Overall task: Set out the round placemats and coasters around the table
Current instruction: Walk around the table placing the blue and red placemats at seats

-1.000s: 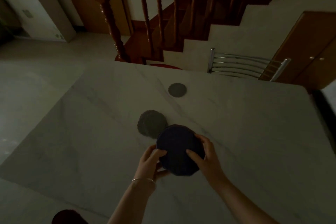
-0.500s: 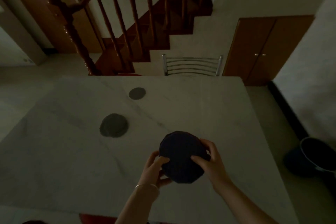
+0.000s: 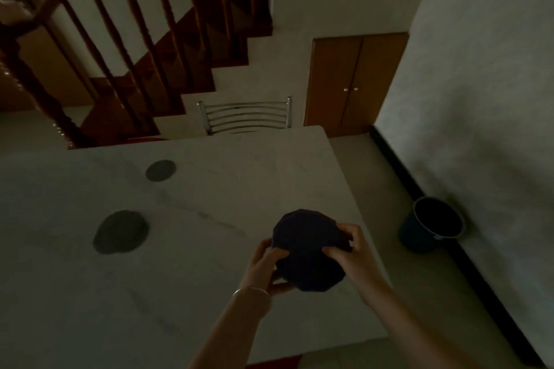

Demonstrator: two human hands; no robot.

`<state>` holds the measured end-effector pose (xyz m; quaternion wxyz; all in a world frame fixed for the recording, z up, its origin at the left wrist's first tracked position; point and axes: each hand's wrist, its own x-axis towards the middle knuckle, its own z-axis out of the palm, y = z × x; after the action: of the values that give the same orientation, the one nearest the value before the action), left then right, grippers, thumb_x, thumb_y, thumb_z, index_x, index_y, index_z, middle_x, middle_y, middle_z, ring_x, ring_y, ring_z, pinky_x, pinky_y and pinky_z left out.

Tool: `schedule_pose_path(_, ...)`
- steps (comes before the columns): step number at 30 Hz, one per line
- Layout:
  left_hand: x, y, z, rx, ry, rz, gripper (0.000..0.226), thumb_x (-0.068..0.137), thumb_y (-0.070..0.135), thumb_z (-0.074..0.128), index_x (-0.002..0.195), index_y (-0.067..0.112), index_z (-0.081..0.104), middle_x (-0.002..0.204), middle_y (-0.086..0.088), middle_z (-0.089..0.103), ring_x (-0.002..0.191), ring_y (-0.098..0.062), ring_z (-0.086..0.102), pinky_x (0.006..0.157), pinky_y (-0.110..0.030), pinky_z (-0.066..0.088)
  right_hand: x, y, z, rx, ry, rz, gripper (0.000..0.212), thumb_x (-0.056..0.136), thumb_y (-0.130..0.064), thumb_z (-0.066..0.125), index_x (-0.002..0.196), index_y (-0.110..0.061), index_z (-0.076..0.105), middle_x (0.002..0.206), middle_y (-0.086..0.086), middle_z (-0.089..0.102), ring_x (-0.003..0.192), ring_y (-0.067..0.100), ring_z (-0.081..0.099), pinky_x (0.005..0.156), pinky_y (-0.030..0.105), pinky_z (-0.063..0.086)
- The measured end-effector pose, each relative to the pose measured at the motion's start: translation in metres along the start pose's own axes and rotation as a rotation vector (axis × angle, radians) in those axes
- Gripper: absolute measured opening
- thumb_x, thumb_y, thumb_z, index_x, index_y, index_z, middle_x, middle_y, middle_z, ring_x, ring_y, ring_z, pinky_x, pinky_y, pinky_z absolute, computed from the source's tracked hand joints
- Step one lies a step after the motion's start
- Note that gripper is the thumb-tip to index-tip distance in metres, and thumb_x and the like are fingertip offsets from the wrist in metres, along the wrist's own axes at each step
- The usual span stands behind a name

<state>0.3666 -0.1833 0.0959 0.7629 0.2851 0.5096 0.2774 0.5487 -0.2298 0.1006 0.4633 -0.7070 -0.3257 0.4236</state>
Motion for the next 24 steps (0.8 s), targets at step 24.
schedule_pose_path(24,0.082,-0.011,0.116,-0.115,0.212,0.006,0.018,0.082,0.016,0.059,0.095,0.027,0.058,0.104,-0.007,0.061,0.085,-0.026,0.062,0.054,-0.034,0.055,0.131,-0.016,-0.096,0.123,-0.207,0.305,0.034,0.08,-0.016,0.072,0.109,-0.003,0.058,0.115,0.016,0.061,0.097,0.031,0.061,0.085,0.045,0.053)
